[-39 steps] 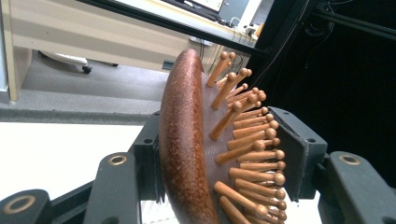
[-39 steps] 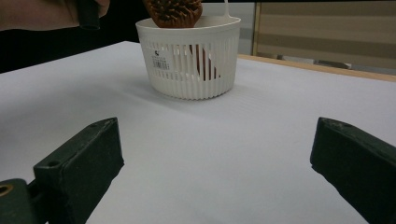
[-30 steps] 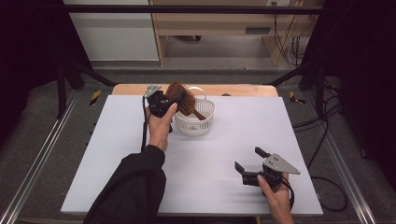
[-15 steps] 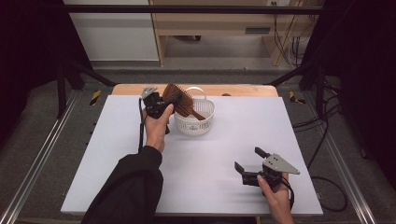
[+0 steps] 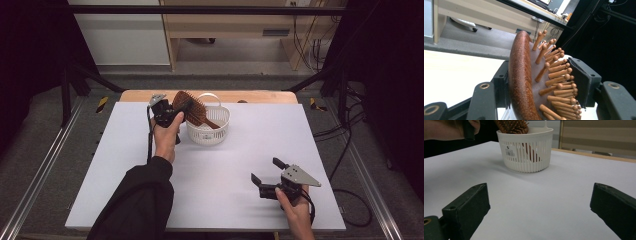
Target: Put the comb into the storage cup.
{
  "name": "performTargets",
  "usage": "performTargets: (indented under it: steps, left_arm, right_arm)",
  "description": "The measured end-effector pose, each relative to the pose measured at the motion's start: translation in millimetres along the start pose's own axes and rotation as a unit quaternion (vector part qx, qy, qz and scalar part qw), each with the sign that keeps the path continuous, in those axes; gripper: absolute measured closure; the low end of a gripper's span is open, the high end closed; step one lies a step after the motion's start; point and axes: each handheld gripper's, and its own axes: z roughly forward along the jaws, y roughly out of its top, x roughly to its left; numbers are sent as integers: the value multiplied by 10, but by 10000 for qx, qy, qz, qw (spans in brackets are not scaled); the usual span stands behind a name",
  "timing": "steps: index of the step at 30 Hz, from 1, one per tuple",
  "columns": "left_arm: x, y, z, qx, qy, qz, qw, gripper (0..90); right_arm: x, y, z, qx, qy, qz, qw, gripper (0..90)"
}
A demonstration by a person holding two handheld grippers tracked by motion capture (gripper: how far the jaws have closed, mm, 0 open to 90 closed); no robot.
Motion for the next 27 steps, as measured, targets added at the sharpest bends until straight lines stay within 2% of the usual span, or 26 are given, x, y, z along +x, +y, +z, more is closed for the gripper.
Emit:
performTargets:
  steps: [27]
  left_arm:
    - [69, -16, -8, 33, 39, -126, 9999, 404]
  right_arm:
    - [-2, -3, 5, 18, 8, -2, 10000, 25]
